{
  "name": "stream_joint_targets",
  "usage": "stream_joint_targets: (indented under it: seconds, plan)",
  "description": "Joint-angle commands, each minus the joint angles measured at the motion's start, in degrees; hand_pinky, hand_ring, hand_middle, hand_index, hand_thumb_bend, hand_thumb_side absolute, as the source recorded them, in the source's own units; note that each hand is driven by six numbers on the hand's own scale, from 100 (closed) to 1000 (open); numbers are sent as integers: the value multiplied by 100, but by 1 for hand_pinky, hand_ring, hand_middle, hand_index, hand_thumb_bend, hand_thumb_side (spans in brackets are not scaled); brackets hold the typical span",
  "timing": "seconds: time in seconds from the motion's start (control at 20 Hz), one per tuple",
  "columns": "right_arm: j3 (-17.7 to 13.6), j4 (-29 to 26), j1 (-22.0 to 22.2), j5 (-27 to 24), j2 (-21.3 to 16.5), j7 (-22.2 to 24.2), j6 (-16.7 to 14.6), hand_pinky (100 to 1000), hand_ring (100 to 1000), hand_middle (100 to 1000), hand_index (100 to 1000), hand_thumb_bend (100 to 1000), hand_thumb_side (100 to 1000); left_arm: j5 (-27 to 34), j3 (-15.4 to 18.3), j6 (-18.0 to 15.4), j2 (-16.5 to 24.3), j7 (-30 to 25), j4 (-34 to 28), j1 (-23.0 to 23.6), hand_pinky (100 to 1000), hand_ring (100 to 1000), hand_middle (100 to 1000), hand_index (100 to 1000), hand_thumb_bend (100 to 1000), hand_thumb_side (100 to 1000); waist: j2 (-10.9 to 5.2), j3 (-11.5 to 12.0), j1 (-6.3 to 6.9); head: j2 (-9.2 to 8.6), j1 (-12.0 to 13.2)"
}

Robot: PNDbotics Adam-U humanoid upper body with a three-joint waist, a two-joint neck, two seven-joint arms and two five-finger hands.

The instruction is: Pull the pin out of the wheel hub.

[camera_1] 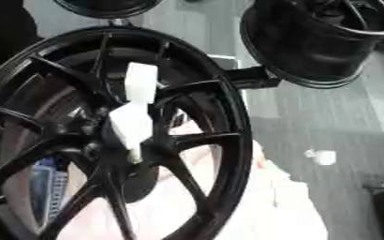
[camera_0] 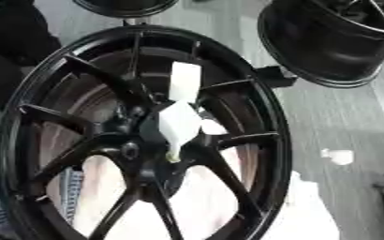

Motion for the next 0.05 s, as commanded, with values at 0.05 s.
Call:
stream_joint_targets:
  seconds: [0.05]
  plan:
    - [-92, -344, -99, -359, -178, -592, 95, 801, 765, 631, 778, 100, 100, -30, 51, -9, 130, 5, -95, -39, 712, 555, 576, 746, 139, 405, -104, 1, 31, -53, -16]
